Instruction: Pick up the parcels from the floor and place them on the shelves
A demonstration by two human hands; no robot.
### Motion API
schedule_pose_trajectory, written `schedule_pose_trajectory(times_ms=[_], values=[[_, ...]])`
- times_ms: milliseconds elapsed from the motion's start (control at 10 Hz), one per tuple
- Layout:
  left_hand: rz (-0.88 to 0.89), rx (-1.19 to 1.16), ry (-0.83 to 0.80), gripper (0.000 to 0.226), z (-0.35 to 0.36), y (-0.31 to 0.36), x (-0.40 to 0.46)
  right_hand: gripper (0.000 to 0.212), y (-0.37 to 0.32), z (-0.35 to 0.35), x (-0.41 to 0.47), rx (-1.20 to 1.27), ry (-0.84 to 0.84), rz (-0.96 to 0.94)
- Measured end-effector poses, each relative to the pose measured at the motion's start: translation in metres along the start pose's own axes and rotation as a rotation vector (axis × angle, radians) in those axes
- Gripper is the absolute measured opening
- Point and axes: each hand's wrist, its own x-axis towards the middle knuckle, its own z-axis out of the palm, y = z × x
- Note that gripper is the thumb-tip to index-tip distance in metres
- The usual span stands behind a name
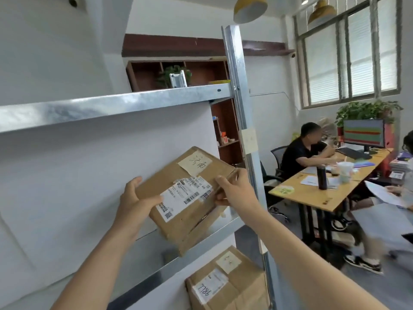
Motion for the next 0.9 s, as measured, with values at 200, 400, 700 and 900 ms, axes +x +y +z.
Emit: schedule_pose_trajectory(times_ms=[200, 400, 700, 900], values=[[-0.054, 0.032, 0.058, 0.11, 0.048, -0.008, 0.027, 0.08, 0.028, -0.006, 0.031, -0.248, 0.006, -0.095], [-0.017, 0.092, 0.128, 0.062, 0.1, -0.013, 0.038, 0.052, 0.058, -0.028, 0.029, -0.362, -0.066, -0.264], [-0.072, -0.14, -0.011, 0.062, 0.097, -0.014, 0.017, 0.043, 0.07, -0.054, 0.017, -0.327, -0.103, -0.238], [-0.13, -0.467, 0.02, 0.048, 0.033, -0.017, -0.061, 0.042, 0.055, -0.032, -0.026, -0.071, -0.142, -0.242]])
